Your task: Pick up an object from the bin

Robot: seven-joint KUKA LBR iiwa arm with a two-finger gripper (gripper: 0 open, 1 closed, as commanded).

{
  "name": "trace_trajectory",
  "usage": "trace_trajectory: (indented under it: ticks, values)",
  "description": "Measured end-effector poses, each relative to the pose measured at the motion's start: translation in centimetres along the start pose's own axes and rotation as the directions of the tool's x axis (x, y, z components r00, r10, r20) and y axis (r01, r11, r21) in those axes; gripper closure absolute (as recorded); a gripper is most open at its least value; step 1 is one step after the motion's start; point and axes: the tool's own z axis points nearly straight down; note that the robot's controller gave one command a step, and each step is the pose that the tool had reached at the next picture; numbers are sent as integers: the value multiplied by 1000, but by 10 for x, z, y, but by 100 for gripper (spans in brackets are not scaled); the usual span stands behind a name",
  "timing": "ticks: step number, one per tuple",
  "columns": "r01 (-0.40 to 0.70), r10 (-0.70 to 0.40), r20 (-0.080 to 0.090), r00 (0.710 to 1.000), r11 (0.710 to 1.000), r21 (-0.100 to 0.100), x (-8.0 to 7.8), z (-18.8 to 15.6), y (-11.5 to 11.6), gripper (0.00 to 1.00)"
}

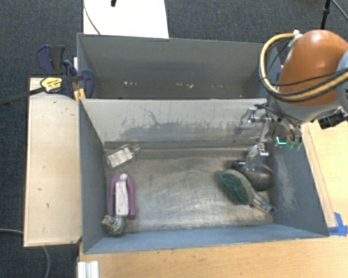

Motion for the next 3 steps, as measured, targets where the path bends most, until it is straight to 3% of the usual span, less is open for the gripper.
trace_trajectory:
  ticks: [1, 2, 3]
  values:
    - [372, -372, 29, 928, 928, 12, 15, 101, -29, 0]
    - [584, -584, 6, 812, 812, 5, 64, 95, -47, 0]
    - [713, -714, 4, 701, 700, 17, 70, 117, -33, 0]
